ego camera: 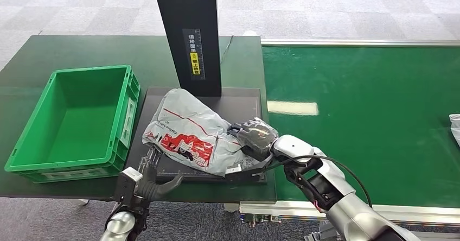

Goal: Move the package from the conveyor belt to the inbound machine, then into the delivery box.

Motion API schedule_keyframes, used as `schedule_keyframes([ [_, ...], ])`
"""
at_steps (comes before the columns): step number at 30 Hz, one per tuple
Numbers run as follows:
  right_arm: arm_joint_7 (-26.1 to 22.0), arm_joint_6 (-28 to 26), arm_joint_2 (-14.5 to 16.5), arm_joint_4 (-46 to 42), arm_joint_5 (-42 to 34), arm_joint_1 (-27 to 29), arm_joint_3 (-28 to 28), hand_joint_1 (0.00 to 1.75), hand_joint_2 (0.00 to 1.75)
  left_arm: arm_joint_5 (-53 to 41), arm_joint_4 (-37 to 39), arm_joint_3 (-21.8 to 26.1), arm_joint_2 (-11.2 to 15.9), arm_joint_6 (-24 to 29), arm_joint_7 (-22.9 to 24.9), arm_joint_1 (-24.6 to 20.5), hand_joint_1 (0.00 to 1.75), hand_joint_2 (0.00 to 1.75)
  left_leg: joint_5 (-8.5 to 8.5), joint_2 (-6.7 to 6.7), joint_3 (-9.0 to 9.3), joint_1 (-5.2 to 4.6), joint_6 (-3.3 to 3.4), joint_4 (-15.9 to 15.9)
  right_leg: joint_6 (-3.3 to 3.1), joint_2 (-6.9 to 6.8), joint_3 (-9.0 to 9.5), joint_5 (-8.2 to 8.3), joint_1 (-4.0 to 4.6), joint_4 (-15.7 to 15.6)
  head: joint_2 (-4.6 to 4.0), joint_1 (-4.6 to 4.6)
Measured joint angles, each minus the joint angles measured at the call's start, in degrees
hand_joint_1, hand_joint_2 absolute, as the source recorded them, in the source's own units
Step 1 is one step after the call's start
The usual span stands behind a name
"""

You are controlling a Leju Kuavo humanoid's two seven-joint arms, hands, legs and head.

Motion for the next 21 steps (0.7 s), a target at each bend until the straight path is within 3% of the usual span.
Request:
schedule_keyframes([
  [10, 3.7, -1.1, 1.8, 11.6, -1.1, -5.6, 3.4, 1.75, 1.75, 0.0, 0.0, -0.2, 0.0, 0.0, 0.0, 0.0, 0.0, 1.75, 0.0, -0.01, 0.02, 0.0, 0.0, 0.0, 0.0, 0.0, 0.01, 0.01, 0.0, 0.0, 0.0, -0.01],
  [18, 7.4, -10.9, 3.8, 15.0, -4.0, -5.7, 1.7, 1.75, 1.75, 0.2, 0.0, -0.3, 0.1, 0.4, 0.1, 0.2, 0.0, 1.75, 0.0, 0.0, 0.0, 0.0, 0.0, 0.0, 0.0, 0.01, -0.02, 0.01, 0.0, 0.0, 0.0, 0.0],
  [21, 7.7, -12.1, 4.5, 15.3, -5.4, -5.2, -0.4, 1.75, 1.75, 0.2, 0.0, -0.3, 0.1, 0.5, 0.3, 0.2, 0.0, 1.75, 0.0, 0.0, 0.0, 0.0, 0.0, 0.0, 0.0, 0.0, -0.02, 0.01, 0.0, 0.0, 0.0, 0.0],
])
